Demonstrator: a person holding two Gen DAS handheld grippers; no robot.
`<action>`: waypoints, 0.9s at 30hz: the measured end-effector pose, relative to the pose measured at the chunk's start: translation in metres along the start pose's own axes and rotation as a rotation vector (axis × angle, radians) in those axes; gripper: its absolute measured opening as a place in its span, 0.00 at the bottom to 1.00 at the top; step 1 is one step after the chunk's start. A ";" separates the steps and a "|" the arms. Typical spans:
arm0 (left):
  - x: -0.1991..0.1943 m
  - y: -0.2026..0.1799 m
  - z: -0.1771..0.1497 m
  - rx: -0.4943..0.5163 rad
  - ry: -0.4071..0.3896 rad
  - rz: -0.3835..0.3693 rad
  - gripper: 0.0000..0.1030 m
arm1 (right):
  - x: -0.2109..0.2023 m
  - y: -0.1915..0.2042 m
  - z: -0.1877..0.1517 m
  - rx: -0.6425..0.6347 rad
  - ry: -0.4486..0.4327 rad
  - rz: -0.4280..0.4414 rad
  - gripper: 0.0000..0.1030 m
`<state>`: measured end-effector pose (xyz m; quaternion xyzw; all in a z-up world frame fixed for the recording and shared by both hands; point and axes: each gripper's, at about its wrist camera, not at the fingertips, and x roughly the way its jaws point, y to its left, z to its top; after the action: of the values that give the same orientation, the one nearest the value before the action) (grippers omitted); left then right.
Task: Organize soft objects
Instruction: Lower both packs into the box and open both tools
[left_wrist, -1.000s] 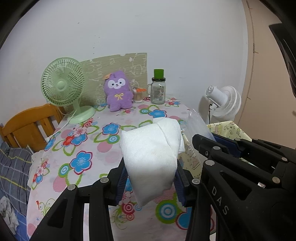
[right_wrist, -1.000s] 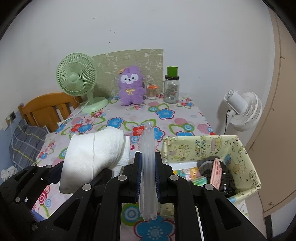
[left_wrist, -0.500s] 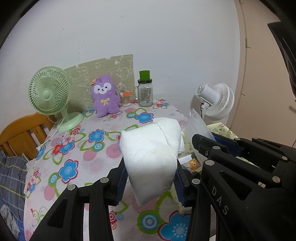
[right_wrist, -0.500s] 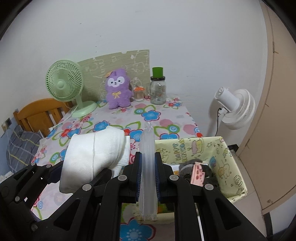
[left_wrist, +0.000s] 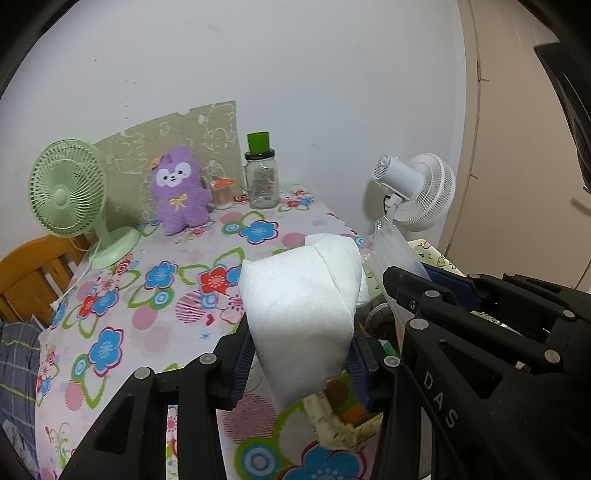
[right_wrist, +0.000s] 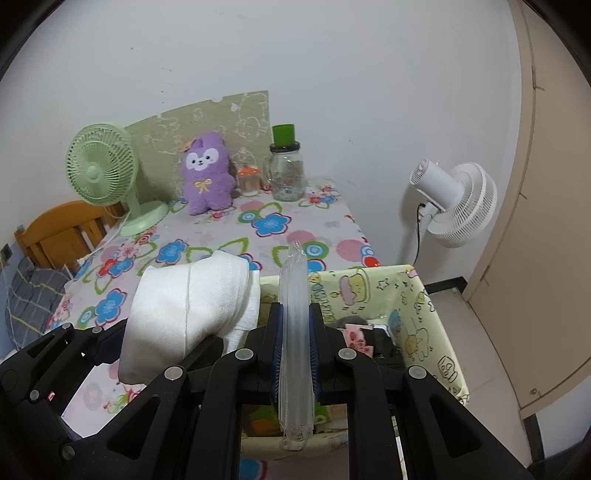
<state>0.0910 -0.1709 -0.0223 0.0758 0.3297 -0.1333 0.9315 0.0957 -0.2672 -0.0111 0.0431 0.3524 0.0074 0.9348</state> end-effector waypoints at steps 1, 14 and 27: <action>0.002 -0.002 0.001 0.002 0.002 -0.003 0.46 | 0.002 -0.004 0.000 0.004 0.002 -0.003 0.15; 0.034 -0.026 0.007 0.030 0.045 -0.007 0.54 | 0.018 -0.036 -0.004 0.043 0.038 -0.013 0.15; 0.058 -0.048 0.006 0.096 0.069 0.021 0.88 | 0.036 -0.060 -0.008 0.071 0.079 -0.019 0.15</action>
<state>0.1233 -0.2293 -0.0570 0.1283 0.3541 -0.1365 0.9163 0.1165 -0.3250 -0.0465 0.0728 0.3896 -0.0122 0.9180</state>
